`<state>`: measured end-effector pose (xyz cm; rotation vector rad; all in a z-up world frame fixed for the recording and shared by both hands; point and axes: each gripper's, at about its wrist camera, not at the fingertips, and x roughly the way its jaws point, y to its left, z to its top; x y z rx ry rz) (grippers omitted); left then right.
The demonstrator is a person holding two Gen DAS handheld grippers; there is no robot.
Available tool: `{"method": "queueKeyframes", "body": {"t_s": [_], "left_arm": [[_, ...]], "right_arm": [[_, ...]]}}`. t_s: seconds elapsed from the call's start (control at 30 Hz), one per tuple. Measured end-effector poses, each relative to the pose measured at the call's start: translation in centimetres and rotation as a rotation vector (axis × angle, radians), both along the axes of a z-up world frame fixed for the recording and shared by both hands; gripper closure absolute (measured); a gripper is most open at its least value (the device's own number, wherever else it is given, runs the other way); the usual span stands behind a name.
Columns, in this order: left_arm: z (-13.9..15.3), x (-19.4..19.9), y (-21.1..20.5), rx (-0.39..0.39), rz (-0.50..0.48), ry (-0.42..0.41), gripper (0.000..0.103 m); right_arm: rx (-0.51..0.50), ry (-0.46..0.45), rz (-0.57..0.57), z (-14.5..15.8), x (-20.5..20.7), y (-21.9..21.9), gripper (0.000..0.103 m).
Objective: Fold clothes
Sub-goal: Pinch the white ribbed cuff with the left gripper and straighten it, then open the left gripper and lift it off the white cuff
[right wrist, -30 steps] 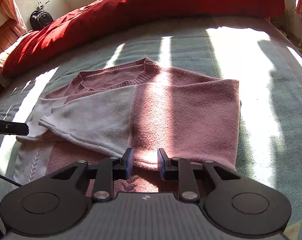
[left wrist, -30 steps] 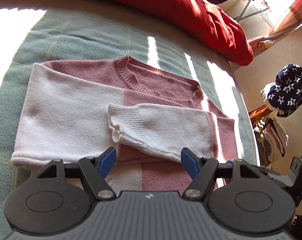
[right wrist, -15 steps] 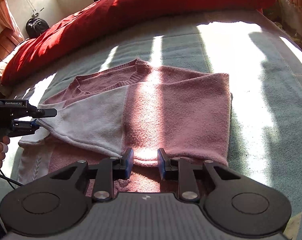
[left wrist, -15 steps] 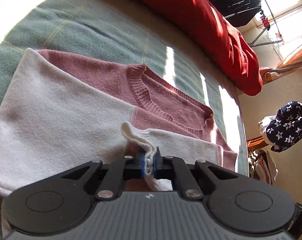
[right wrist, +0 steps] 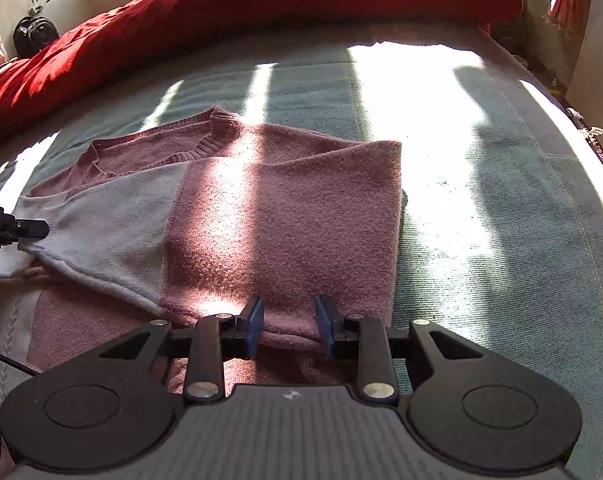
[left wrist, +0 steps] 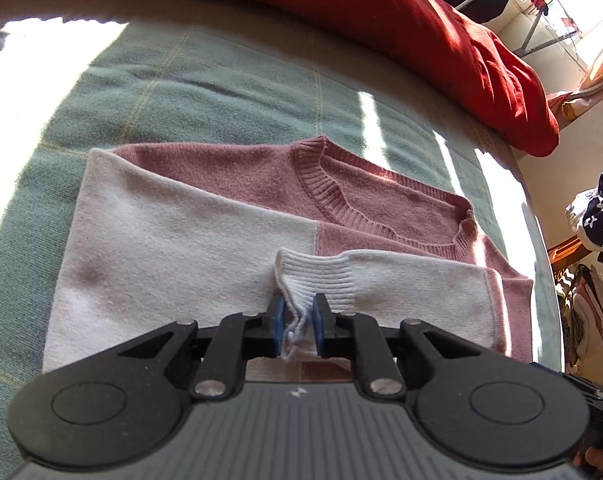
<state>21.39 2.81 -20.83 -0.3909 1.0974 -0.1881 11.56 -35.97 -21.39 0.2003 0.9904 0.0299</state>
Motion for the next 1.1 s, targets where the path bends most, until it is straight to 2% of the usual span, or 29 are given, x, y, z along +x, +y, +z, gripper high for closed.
{"method": "queueKeyframes", "body": {"t_s": [0.1,0.17,0.23,0.3,0.37,0.4,0.57,0.67,0.83,0.87,0.93,1.03,1.1], "left_arm": [[1.9,-0.5,-0.2,0.076,-0.024,-0.039,0.082],[3.0,-0.5,-1.5,0.085,-0.074,-0.064,0.076],[4.0,0.0,-4.1,0.079,-0.155,-0.097,0.069],[4.6,0.4,-7.1,0.066,-0.252,-0.131,0.065],[4.8,1.0,-10.6,0.039,-0.355,-0.167,0.062],[4.8,1.3,-12.4,0.019,-0.406,-0.183,0.061],[3.0,1.8,-18.5,-0.105,-0.553,-0.171,0.061],[1.3,2.0,-20.1,-0.131,-0.566,-0.127,0.061],[-1.3,2.3,-20.4,-0.041,-0.527,-0.059,0.061],[-1.5,2.3,-20.2,-0.049,-0.517,-0.057,0.061],[-1.2,2.4,-20.0,-0.056,-0.509,-0.053,0.061],[0.2,2.0,-20.2,-0.036,-0.524,-0.094,0.061],[0.9,1.8,-20.3,-0.040,-0.538,-0.127,0.060]], "right_arm": [[-0.037,0.023,-0.003,-0.4,0.4,-0.6,0.069],[-0.065,0.045,-0.003,-0.9,0.7,-0.9,0.068],[-0.053,0.030,-0.005,-0.7,0.4,-1.5,0.068],[-0.039,-0.003,-0.021,0.0,-0.3,-2.3,0.067],[-0.032,-0.032,-0.058,1.2,-1.4,-3.1,0.057],[-0.019,-0.014,-0.062,1.1,-1.9,-3.3,0.047],[0.047,0.078,-0.052,-1.5,-3.7,-2.8,0.046],[0.072,0.044,-0.116,-2.4,-3.3,-2.7,0.046],[-0.030,0.022,-0.125,-3.2,-3.1,-2.5,0.042],[-0.047,0.022,-0.115,-3.3,-3.5,-2.5,0.041],[-0.071,0.024,-0.087,-3.0,-4.2,-2.5,0.040],[-0.067,0.001,-0.072,-1.6,-4.8,-2.9,0.040],[-0.061,-0.016,-0.039,-1.5,-4.6,-2.2,0.045]]}}
